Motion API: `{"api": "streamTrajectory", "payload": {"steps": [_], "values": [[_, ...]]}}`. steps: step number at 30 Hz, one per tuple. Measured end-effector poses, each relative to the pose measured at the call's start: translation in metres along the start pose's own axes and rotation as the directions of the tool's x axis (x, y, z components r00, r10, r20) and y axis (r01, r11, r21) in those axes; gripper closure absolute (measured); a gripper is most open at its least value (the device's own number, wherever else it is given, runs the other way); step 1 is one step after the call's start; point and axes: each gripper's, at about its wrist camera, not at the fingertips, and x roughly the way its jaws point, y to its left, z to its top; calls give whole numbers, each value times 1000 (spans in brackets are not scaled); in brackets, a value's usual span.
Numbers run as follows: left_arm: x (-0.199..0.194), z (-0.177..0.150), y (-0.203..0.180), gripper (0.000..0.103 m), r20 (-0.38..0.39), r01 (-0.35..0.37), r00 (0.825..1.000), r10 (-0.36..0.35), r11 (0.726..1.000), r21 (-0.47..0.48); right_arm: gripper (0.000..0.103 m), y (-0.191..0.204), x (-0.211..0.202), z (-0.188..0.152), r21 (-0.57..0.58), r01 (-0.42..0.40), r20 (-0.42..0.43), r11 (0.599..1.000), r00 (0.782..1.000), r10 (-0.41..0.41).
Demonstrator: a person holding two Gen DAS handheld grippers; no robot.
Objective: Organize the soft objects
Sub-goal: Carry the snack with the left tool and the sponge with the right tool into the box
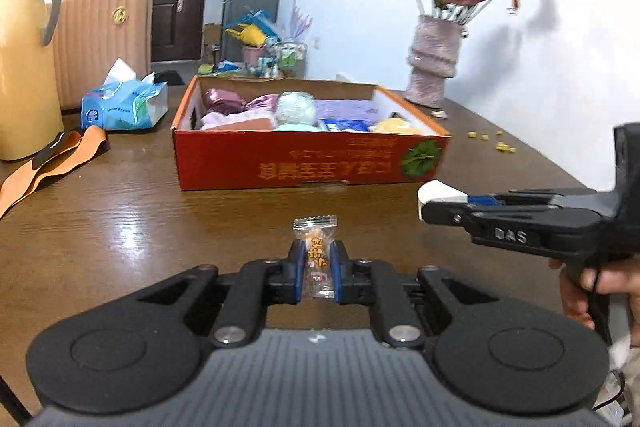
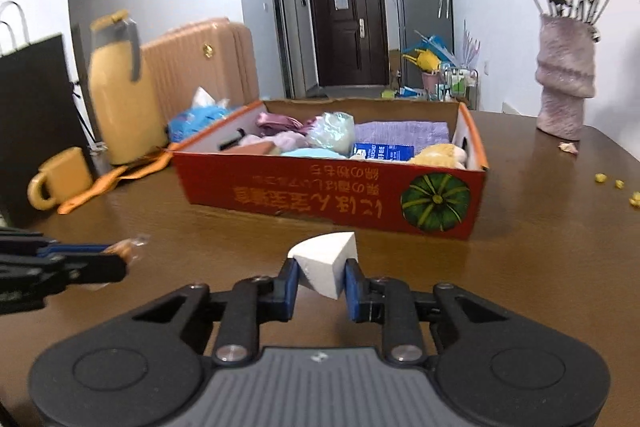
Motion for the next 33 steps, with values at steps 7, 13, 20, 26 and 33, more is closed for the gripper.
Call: {"api": "streamTrajectory", "payload": {"steps": [7,13,20,26,33], "values": [[-52,-20,-31,89,38,43,998,-43,999,5,79,16,-90,-34,15,-2,54,1000,999,1],[-94,-29,-50,89,103,57,993,-60,998,32,79,35,-142,-50,-14,-3,116,1000,993,5],[-121,-35,-57,89,140,62,988,-67,998,33,79,46,-172,-55,-25,3,167,1000,986,2],[-111,-16,-46,89,163,50,985,-53,999,20,79,43,-169,-46,-28,15,196,1000,980,-9],[-43,65,-5,89,161,46,986,-46,999,1,78,14,-117,19,-58,37,205,998,978,-24]]}}
